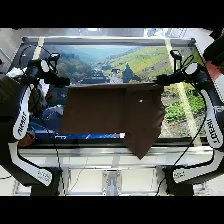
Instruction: Fold the shirts.
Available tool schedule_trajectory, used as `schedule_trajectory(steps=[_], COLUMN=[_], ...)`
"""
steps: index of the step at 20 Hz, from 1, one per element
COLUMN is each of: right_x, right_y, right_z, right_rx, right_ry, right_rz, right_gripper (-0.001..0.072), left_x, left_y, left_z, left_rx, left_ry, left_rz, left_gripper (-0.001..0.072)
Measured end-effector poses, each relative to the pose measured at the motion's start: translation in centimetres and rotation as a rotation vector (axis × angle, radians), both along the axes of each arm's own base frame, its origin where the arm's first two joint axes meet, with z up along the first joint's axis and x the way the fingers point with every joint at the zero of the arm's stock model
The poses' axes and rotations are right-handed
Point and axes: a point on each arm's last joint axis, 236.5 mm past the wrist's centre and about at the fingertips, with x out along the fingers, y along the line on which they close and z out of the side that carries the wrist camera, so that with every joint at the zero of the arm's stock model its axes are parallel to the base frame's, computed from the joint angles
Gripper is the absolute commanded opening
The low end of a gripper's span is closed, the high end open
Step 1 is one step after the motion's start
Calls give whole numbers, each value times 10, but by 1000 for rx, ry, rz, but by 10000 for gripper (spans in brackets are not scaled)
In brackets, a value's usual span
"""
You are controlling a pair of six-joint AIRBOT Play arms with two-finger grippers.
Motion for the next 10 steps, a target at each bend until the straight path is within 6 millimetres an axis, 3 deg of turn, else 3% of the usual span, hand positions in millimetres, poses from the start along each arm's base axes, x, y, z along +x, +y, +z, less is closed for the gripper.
schedule_trajectory(steps=[3, 9, 10], right_x=[-30, -48, -51], right_y=[-1, 0, 0], right_z=[-31, -79, -86], right_rx=[-19, -18, -13], right_ry=[96, 196, 218], right_rz=[3, -20, -25], right_gripper=[6, 10, 30], left_x=[-30, -55, -58], left_y=[-2, -20, -23], left_z=[-25, -46, -48], left_rx=[-1, -36, -39], left_ry=[99, 178, 190], left_rz=[-2, -21, -26], left_gripper=[7, 9, 77])
